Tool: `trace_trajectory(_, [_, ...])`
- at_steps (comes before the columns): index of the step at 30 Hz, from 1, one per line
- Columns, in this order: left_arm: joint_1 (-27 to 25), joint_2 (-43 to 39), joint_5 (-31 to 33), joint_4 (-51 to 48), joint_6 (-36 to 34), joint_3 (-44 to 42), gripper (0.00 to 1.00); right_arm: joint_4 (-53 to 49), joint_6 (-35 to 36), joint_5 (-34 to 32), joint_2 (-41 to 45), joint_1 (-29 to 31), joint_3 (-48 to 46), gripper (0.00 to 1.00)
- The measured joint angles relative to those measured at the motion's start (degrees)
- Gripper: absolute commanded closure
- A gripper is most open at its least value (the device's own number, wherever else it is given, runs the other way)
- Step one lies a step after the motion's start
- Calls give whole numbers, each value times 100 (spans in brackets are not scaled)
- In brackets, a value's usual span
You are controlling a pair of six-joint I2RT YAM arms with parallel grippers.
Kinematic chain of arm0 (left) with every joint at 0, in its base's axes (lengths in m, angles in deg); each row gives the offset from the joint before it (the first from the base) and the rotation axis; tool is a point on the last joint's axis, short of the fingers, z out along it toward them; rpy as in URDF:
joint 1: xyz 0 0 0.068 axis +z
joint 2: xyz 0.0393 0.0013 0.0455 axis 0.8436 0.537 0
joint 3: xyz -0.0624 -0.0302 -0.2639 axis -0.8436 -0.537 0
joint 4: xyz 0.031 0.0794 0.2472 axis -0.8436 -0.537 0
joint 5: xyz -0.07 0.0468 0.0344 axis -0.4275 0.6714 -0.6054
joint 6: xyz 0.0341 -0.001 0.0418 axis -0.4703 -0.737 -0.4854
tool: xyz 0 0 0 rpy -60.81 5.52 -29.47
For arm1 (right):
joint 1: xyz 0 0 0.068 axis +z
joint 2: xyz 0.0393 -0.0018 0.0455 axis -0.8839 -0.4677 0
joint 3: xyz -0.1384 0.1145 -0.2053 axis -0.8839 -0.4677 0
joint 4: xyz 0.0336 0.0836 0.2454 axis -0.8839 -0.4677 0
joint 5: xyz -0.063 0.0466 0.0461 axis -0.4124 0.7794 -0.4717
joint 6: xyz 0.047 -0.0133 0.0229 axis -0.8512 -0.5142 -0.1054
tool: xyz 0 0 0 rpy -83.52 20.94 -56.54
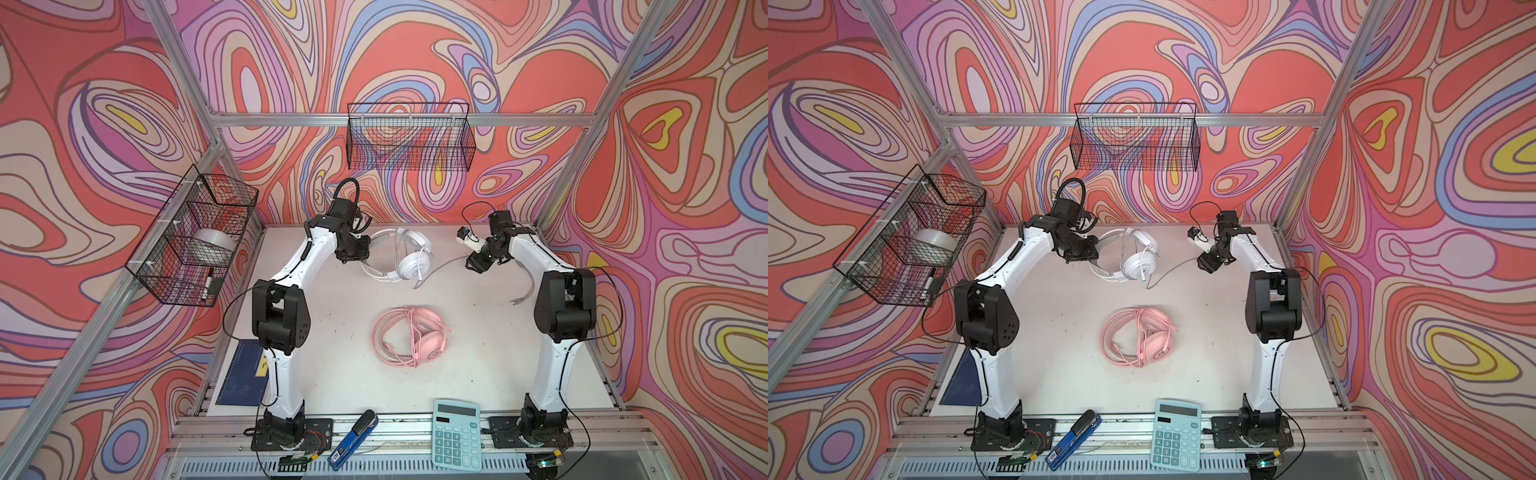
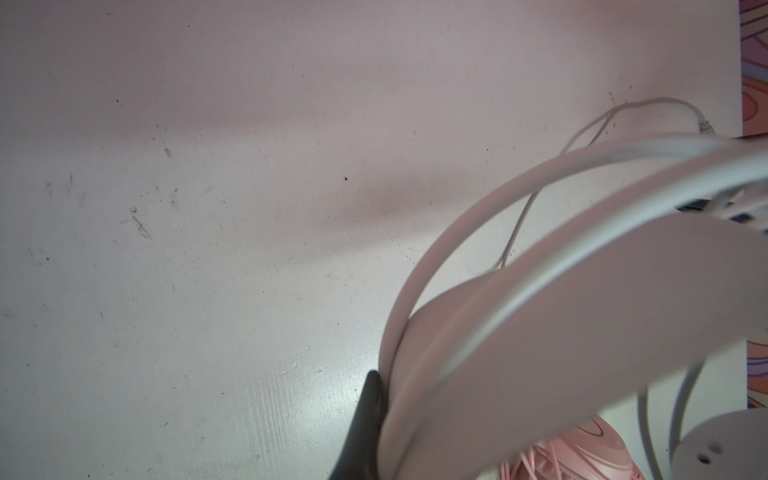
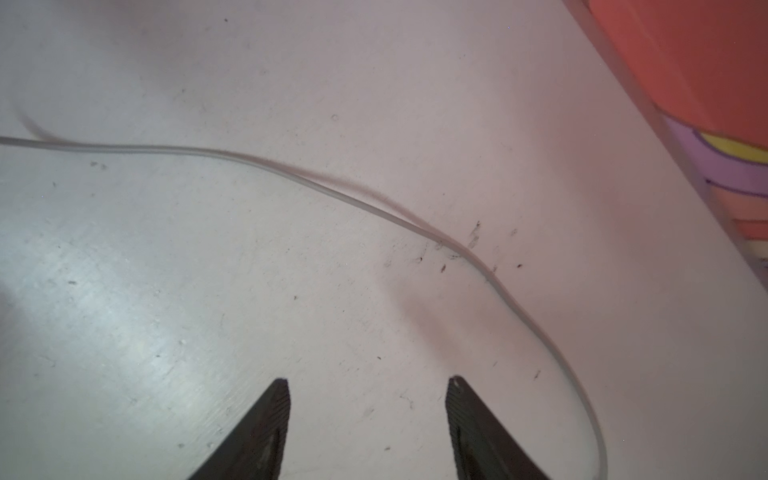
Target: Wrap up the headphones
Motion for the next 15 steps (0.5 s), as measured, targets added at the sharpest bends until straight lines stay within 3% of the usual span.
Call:
trace_trajectory(10, [0, 0, -46, -4, 24, -7, 100, -328, 951, 566, -1672, -7, 2365, 41])
trace_trajectory(15, [0, 0, -20, -24, 20, -17, 100, -765, 1246, 909, -2170, -4, 2697, 41])
